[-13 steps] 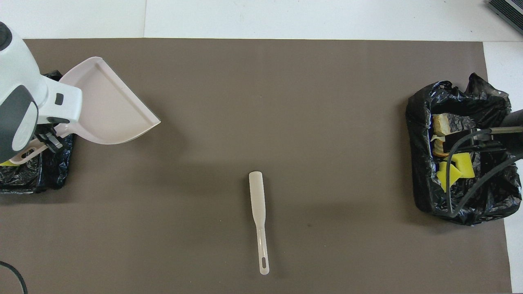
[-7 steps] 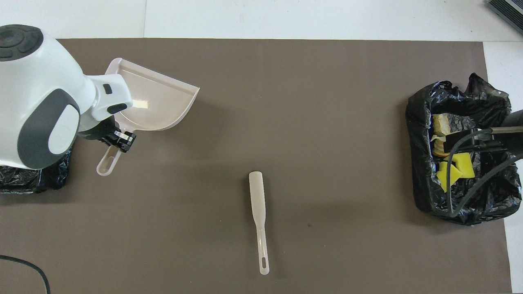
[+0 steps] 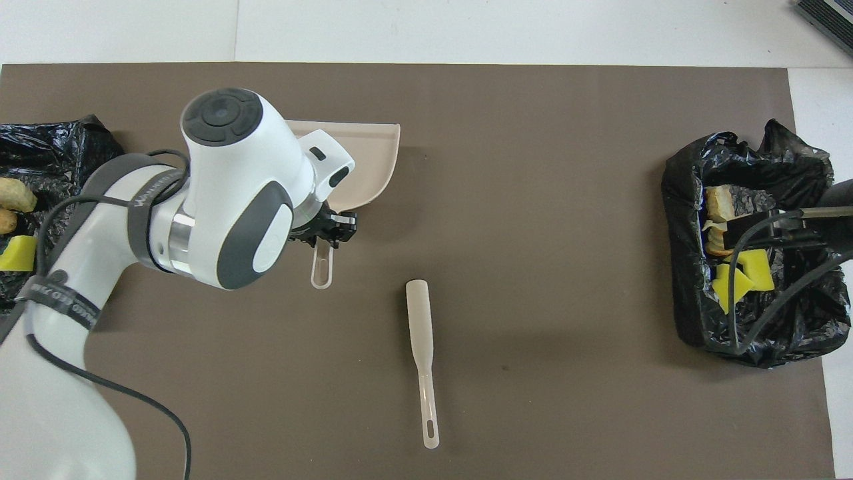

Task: Sweep and dump trash in bin
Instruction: 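Lower the dustpan onto the table beside the brush with the left gripper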

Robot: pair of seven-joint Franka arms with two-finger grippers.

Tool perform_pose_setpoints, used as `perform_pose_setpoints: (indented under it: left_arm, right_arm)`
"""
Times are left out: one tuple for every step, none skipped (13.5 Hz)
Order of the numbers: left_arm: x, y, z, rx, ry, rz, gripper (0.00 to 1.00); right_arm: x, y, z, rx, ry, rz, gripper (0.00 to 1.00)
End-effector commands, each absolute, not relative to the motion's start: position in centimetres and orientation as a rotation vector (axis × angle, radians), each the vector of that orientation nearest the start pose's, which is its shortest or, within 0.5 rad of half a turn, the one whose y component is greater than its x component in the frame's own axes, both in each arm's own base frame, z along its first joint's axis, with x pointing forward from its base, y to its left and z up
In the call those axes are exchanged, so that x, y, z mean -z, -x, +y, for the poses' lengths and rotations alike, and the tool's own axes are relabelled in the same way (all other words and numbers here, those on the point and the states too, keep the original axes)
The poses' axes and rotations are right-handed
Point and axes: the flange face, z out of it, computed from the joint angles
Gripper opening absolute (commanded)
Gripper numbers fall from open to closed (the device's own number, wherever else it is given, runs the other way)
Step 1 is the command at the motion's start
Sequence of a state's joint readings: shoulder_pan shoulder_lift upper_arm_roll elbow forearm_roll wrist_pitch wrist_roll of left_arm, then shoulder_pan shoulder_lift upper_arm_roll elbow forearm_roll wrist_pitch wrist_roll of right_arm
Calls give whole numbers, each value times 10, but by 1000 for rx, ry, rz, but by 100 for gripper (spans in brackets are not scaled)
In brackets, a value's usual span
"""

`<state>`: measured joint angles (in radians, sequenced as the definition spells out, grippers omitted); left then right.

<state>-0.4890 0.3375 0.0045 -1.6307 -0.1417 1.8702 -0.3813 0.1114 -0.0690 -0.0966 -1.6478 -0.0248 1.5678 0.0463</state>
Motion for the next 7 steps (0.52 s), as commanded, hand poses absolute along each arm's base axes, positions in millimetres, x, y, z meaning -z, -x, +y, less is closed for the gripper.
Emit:
perform_pose_setpoints:
  left_arm:
    - [-404,-571,-338,-163,3246,-30,0]
    - [-403,-571,-344,-146,3265,-30,0]
    - [-402,-565,-363,-102,3290,-2,0]
    - [-393,-559,-384,-64,3302,22,0]
    - [-376,-559,-390,-72,3292,-6,0]
    - [-360,-558,-395,-93,3272,-31,0]
    - [-360,-557,-398,-76,3270,-16,0]
  right_arm:
    - [-625,-528,1,-15,3143,55,100]
    - [-625,-528,1,-15,3143,55,100]
    - [-624,-528,1,-17,3143,55,100]
    - [-624,-528,1,-17,3143,55,100]
    - [-625,-528,1,-15,3143,55,100]
    - [-624,-528,1,-17,3143,55,100]
    - [-625,-528,1,-15,3143,55,100]
